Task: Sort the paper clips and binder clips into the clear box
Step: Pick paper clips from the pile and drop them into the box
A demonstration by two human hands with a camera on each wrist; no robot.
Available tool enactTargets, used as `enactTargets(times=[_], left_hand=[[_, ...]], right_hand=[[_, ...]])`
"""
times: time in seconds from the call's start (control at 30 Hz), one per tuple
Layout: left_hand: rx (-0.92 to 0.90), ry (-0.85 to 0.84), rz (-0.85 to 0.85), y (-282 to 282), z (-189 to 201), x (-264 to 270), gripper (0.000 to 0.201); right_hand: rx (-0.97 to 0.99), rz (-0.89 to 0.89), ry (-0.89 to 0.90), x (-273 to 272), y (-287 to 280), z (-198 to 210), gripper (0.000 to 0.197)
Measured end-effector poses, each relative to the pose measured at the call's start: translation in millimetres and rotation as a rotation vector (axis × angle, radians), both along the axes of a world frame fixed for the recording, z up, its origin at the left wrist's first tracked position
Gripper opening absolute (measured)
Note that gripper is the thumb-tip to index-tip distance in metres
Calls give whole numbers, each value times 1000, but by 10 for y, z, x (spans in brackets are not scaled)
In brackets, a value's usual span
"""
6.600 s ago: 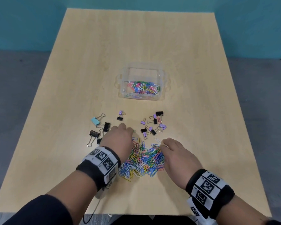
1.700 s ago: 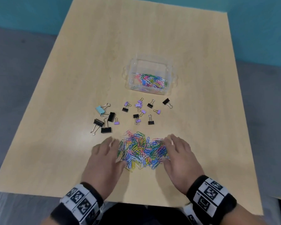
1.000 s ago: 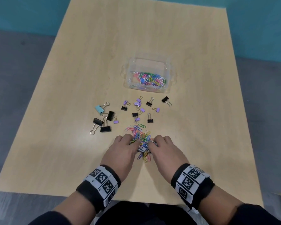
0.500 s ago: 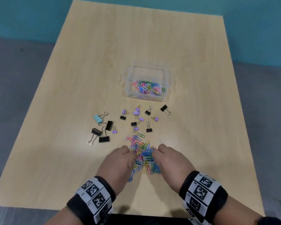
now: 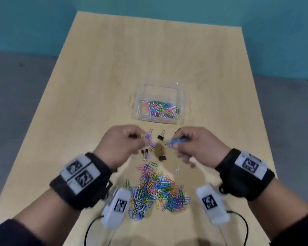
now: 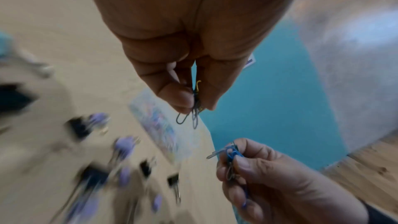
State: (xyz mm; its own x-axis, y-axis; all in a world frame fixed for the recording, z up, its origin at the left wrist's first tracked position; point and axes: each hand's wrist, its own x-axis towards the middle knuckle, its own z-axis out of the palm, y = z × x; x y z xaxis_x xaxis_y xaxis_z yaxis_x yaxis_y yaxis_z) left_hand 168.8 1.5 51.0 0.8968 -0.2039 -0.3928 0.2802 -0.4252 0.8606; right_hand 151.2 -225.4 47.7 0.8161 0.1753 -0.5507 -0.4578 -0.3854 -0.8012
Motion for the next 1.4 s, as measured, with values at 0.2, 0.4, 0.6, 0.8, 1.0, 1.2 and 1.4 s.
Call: enactTargets(times=[0.2, 0.4, 0.6, 0.8, 1.0, 1.2, 1.4], left_hand=[[222, -258, -36, -316, -13, 862, 3], [524, -279, -204, -389, -109, 950, 38], [558, -306, -474, 22, -146, -103, 36], [692, -448, -753, -3, -646, -1158, 56], [748, -464, -767, -158, -737, -1222, 58], [782, -508, -789, -219, -792, -1079, 52], [735, -361, -474, 69, -667, -1234, 68]], right_hand=[[-227, -63, -231, 880, 73, 97, 11], [-620, 175, -284, 1090, 135, 123, 35], [-742, 396, -341, 21, 28, -50, 26], [-733, 667, -312, -1161, 156, -562, 62], [-733, 687, -438, -1434, 271, -645, 63], [-785, 446, -376, -1507, 98, -485, 55], [-729, 376, -226, -1655, 140, -508, 73]])
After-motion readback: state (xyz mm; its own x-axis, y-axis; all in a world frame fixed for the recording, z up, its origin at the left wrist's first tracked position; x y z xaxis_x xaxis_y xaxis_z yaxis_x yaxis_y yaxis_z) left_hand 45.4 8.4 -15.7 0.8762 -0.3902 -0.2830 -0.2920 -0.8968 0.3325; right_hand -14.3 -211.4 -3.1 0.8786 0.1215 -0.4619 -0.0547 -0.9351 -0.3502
